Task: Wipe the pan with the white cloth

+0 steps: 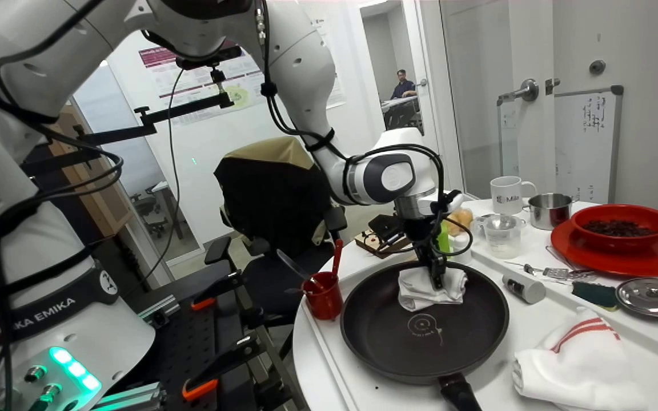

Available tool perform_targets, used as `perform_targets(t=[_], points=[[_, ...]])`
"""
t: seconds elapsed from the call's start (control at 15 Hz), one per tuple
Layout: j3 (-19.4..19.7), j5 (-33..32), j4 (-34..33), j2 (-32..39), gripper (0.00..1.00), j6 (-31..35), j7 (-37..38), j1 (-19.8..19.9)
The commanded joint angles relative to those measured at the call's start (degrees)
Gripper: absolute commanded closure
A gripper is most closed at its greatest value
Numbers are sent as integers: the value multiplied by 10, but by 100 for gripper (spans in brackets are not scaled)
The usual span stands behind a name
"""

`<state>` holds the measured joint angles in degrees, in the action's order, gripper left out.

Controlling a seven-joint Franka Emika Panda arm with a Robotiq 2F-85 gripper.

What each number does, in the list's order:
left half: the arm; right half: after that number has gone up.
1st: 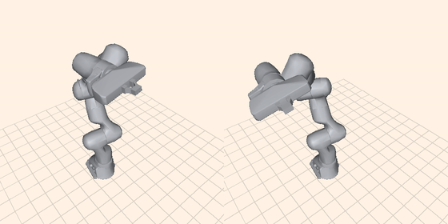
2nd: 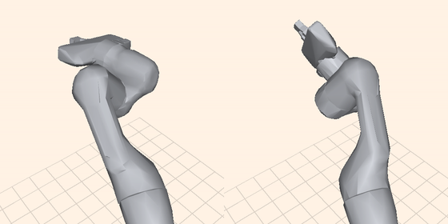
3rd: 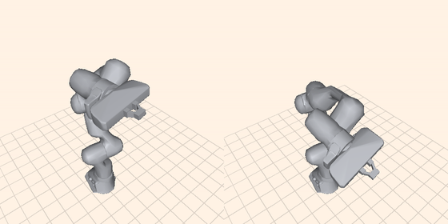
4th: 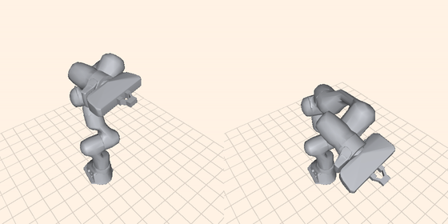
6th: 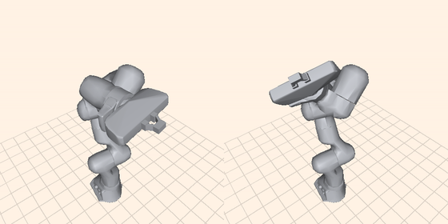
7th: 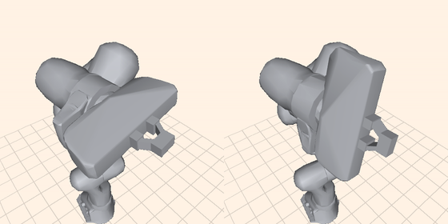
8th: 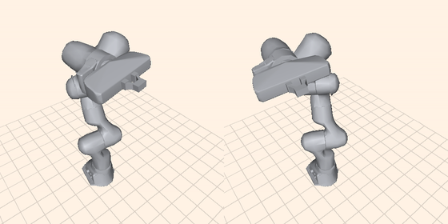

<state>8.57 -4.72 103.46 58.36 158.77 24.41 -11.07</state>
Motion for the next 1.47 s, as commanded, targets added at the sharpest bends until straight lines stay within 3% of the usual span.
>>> perform_targets(t=[0.0,0.4,0.6,0.73,0.93,1.4], points=[[-72,28,0,-7,91,-45,-98,51],[-144,56,-4,-19,91,-186,-228,129],[-146,71,-16,-16,91,-278,-257,148],[-134,75,-16,-17,91,-299,-254,149],[-106,63,2,-25,91,-229,-235,140],[-58,56,-6,-16,91,-164,-211,133]])
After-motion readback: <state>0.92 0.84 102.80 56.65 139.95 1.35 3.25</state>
